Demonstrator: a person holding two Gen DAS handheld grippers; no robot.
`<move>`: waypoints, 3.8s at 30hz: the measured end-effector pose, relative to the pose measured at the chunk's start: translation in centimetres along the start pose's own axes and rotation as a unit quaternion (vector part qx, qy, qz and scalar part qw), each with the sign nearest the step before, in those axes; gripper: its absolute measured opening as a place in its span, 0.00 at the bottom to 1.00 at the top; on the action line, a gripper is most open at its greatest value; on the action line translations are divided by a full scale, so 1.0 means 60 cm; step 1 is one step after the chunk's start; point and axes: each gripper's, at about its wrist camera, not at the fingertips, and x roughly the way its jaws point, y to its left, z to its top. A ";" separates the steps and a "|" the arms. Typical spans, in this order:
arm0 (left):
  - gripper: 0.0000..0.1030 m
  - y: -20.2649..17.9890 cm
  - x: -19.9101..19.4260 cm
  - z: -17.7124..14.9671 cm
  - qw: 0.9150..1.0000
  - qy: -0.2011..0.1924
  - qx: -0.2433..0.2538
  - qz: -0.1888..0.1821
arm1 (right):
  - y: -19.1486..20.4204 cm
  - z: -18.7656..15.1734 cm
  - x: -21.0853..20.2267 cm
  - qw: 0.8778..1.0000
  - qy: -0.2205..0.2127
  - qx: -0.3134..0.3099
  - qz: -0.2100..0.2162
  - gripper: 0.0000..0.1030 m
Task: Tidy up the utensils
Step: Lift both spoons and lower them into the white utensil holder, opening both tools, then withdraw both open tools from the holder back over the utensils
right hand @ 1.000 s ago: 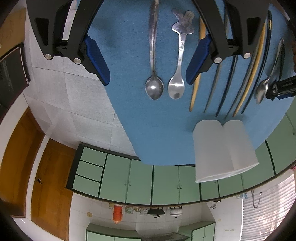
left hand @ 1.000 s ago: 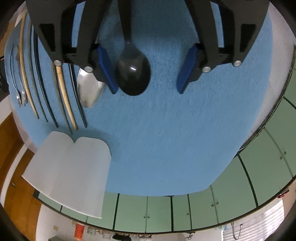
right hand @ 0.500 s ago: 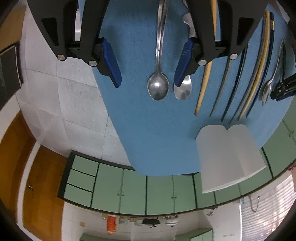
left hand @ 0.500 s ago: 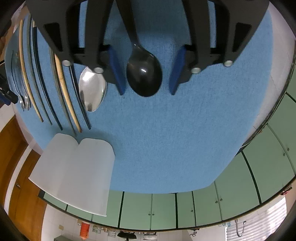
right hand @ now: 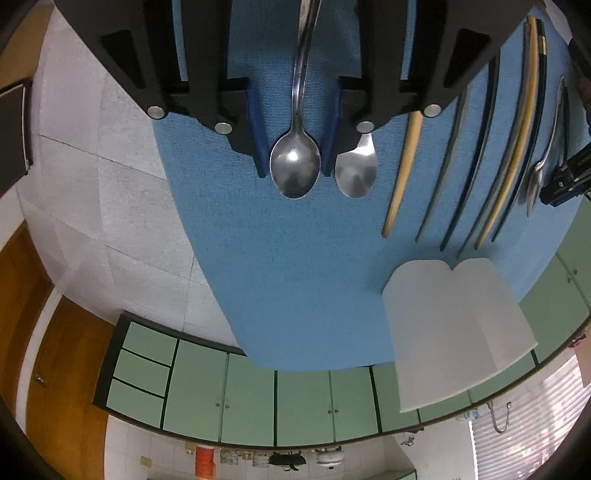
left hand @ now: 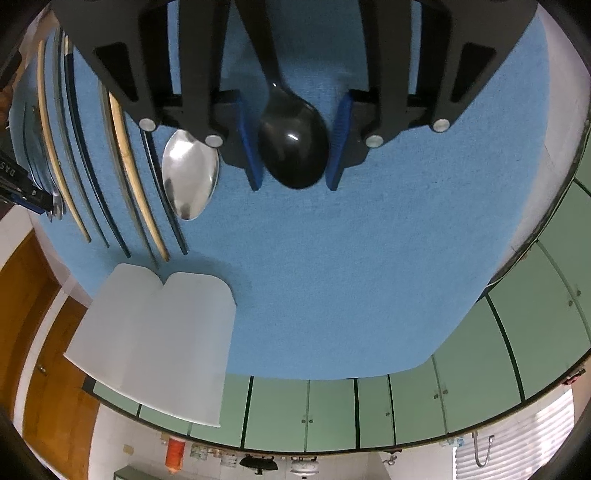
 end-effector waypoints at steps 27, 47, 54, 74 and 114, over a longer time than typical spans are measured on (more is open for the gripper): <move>0.33 -0.024 -0.182 0.006 0.980 -0.190 0.013 -0.058 | 0.054 0.018 -0.198 0.982 -0.177 -0.015 0.067 0.27; 0.33 -0.105 -0.157 0.283 0.927 -0.365 0.031 -0.077 | 0.107 0.253 -0.219 0.950 -0.296 -0.031 0.091 0.27; 0.33 -0.136 -0.076 0.322 0.915 -0.394 0.043 -0.067 | 0.113 0.300 -0.144 0.949 -0.306 -0.026 0.072 0.27; 0.36 -0.091 0.032 0.266 0.953 -0.281 0.051 -0.098 | 0.142 0.248 -0.009 0.972 -0.216 -0.033 0.091 0.28; 0.94 -0.033 -0.072 0.029 0.991 -0.121 0.005 -0.065 | 0.047 0.013 -0.103 0.986 -0.163 0.029 0.007 0.91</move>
